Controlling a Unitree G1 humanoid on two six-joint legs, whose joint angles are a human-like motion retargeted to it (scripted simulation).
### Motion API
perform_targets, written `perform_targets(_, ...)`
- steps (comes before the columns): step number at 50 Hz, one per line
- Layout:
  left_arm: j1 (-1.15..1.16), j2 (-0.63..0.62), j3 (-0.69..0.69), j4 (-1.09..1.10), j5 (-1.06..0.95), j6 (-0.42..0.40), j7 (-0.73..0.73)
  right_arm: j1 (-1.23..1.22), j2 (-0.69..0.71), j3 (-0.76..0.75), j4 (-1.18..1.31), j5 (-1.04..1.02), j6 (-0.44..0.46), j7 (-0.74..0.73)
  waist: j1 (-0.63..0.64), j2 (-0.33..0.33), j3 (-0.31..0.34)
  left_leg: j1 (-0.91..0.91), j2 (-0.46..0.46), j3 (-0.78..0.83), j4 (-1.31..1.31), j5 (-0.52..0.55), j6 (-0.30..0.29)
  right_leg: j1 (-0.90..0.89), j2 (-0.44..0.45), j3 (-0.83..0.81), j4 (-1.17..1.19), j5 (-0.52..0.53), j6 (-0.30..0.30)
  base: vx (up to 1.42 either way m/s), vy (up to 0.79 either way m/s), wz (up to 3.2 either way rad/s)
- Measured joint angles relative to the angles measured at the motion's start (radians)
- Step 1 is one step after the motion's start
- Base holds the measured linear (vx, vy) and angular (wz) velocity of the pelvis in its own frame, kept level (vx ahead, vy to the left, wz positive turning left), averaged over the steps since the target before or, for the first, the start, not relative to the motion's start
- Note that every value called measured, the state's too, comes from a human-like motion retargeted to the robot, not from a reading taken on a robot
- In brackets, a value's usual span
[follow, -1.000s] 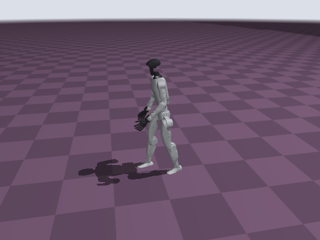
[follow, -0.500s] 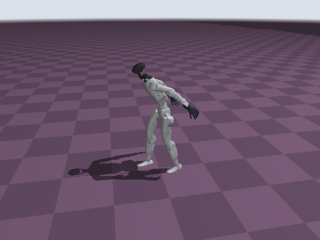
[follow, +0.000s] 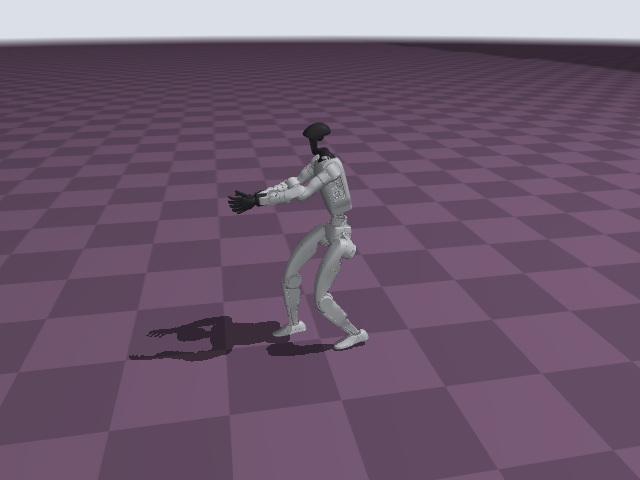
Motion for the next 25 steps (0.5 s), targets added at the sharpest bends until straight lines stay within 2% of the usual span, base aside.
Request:
perform_targets(2,-0.113,0.037,-0.003,-0.203,0.03,-0.105,0.03,-0.115,-0.072,0.075,-0.247,-0.096,-0.102,-0.018,0.045,0.008,-0.055,0.037,0.006,-0.03,-0.23,0.24,-0.095,0.145,0.024,0.034,-0.39,0.219,0.062,-0.6,-0.1,-0.58)
perform_targets(3,-0.149,0.045,0.023,-0.315,0.067,-0.154,0.041,-0.167,-0.126,0.102,-0.371,-0.212,-0.134,-0.036,0.092,0.027,-0.08,0.061,0.04,-0.061,-0.353,0.366,-0.164,0.213,0.061,0.028,-0.565,0.292,0.063,-0.63,-0.29,-1.02)
perform_targets(5,-0.198,0.05,0.104,-0.544,0.136,-0.234,0.052,-0.288,-0.259,0.133,-0.582,-0.493,-0.142,-0.071,0.21,0.059,-0.14,0.118,0.099,-0.096,-0.671,0.636,-0.282,0.269,0.111,0.009,-0.744,0.31,0.063,-0.7,-0.24,-1.29)
perform_targets(7,-0.226,0.087,0.191,-0.764,0.188,-0.294,0.079,-0.437,-0.375,0.152,-0.75,-0.71,-0.104,-0.109,0.323,0.083,-0.189,0.173,0.139,-0.06,-0.987,0.792,-0.329,0.282,0.115,-0.013,-0.767,0.264,0.063,-0.79,0.09,-1.1)
perform_targets(8,-0.237,0.126,0.222,-0.849,0.205,-0.328,0.096,-0.514,-0.411,0.162,-0.81,-0.77,-0.097,-0.121,0.359,0.088,-0.207,0.184,0.146,-0.027,-1.079,0.789,-0.33,0.291,0.105,-0.02,-0.749,0.249,0.063,-0.82,0.21,-0.54)
perform_targets(10,-0.232,0.233,0.283,-1.001,0.246,-0.39,0.162,-0.657,-0.456,0.193,-0.919,-0.837,-0.084,-0.158,0.39,0.094,-0.227,0.198,0.138,0.036,-1.183,0.716,-0.307,0.307,0.08,0.001,-0.676,0.232,0.063,-0.83,0.23,0.1)
perform_targets(12,-0.148,0.338,0.35,-1.121,0.277,-0.414,0.237,-0.739,-0.482,0.222,-1.013,-0.86,-0.078,-0.21,0.377,0.098,-0.245,0.197,0.106,0.074,-1.131,0.65,-0.25,0.318,0.074,0.064,-0.553,0.209,0.063,-0.8,0.17,0.71)
perform_targets(15,0.149,0.432,0.488,-1.299,0.245,-0.371,0.249,-0.702,-0.538,0.225,-1.174,-0.886,-0.053,-0.282,0.331,0.079,-0.321,0.14,0.079,0.111,-0.813,0.61,-0.15,0.316,0.092,0.103,-0.343,0.215,0.063,-0.71,0.04,0.94)
perform_targets(17,0.377,0.454,0.579,-1.382,0.166,-0.322,0.149,-0.593,-0.598,0.188,-1.285,-0.894,-0.053,-0.297,0.311,0.053,-0.39,0.089,0.08,0.154,-0.525,0.557,-0.083,0.325,0.067,0.071,-0.298,0.193,0.058,-0.67,0.16,0.58)
perform_targets(18,0.479,0.463,0.623,-1.415,0.134,-0.298,0.091,-0.542,-0.633,0.165,-1.334,-0.903,-0.054,-0.294,0.303,0.038,-0.413,0.081,0.082,0.177,-0.406,0.535,-0.058,0.33,0.042,0.05,-0.296,0.134,0.044,-0.68,0.22,0.1)
perform_targets(20,0.67,0.479,0.726,-1.47,0.113,-0.255,-0.006,-0.449,-0.708,0.105,-1.416,-0.953,-0.051,-0.263,0.299,0.022,-0.426,0.097,0.124,0.203,-0.221,0.513,-0.045,0.329,0.041,0.012,-0.305,-0.067,-0.039,-0.73,0.14,-0.53)
perform_targets(23,0.995,0.393,0.958,-1.529,0.21,-0.216,-0.063,-0.221,-0.814,-0.077,-1.503,-1.134,-0.054,-0.234,0.286,0.035,-0.361,0.195,0.208,0.229,-0.137,0.557,-0.046,0.214,0.123,0.036,-0.191,-0.348,-0.174,-0.87,0.06,-1.22)
perform_targets(25,1.207,0.232,1.065,-1.535,0.323,-0.205,-0.028,0.091,-0.821,-0.275,-1.54,-1.285,-0.053,-0.274,0.241,0.028,-0.307,0.261,0.241,0.244,-0.171,0.564,-0.047,0.069,0.166,0.04,-0.036,-0.416,-0.196,-1.01,0.04,-0.79)
